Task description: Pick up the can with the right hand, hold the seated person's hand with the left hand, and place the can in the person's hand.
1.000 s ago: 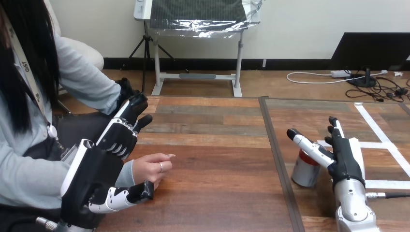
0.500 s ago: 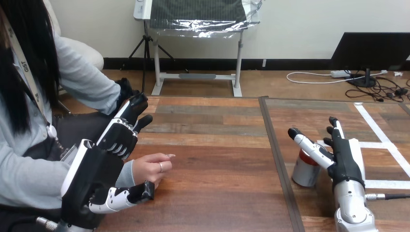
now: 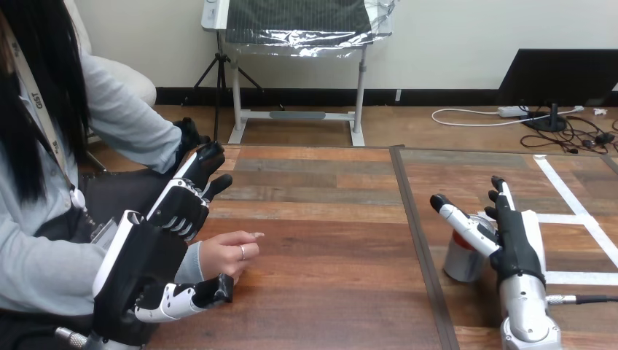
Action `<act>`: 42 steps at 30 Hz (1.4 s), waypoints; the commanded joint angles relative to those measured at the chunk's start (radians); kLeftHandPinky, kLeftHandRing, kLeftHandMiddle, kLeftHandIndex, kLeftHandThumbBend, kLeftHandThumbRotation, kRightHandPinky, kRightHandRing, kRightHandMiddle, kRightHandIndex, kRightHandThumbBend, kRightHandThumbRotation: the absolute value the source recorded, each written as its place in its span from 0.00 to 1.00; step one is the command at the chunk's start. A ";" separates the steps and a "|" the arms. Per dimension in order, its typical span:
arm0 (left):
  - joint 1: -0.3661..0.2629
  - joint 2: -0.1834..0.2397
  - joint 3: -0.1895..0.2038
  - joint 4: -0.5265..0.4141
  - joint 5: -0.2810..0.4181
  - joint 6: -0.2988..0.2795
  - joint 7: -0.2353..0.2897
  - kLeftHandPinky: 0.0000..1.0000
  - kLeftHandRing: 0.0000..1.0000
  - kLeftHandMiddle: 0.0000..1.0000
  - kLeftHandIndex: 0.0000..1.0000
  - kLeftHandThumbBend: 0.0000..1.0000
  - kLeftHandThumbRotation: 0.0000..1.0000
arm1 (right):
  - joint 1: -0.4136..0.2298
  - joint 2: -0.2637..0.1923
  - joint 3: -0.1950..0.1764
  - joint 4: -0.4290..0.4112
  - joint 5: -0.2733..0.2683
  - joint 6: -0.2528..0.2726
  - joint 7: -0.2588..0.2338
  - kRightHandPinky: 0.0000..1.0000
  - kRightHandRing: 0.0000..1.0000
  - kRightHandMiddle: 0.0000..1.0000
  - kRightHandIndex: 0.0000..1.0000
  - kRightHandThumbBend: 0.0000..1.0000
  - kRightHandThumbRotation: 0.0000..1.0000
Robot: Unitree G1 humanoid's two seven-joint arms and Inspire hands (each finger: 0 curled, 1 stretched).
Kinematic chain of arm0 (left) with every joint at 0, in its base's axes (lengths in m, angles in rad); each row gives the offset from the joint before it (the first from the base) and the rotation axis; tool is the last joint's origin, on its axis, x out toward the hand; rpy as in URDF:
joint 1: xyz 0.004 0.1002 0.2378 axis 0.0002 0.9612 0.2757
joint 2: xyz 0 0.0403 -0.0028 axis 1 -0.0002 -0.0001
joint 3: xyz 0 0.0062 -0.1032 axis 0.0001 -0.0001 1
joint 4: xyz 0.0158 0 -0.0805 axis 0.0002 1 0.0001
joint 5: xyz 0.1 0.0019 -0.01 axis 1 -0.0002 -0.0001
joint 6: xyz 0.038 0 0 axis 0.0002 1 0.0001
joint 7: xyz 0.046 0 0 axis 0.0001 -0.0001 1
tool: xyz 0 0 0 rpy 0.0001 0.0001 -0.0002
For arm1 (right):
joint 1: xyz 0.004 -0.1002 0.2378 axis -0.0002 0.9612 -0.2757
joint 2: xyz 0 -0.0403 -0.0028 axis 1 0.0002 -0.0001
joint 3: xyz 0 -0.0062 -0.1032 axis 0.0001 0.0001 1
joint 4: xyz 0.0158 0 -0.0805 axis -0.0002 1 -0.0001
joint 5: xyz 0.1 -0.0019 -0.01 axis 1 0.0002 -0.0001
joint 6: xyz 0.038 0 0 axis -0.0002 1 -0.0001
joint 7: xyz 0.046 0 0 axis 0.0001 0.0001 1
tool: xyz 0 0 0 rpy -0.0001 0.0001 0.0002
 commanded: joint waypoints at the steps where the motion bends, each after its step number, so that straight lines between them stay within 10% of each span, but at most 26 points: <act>1: -0.061 -0.001 0.005 -0.018 -0.011 -0.012 -0.001 0.92 0.98 0.99 0.93 1.00 0.50 | 0.021 0.017 0.008 0.006 -0.007 0.003 0.009 0.87 0.96 0.99 1.00 1.00 0.58; 42: -0.080 -0.003 0.004 0.001 -0.032 0.005 -0.041 0.94 0.99 1.00 0.95 1.00 0.48 | -0.018 -0.005 0.000 -0.001 -0.002 -0.006 0.014 0.85 0.95 0.98 1.00 1.00 0.59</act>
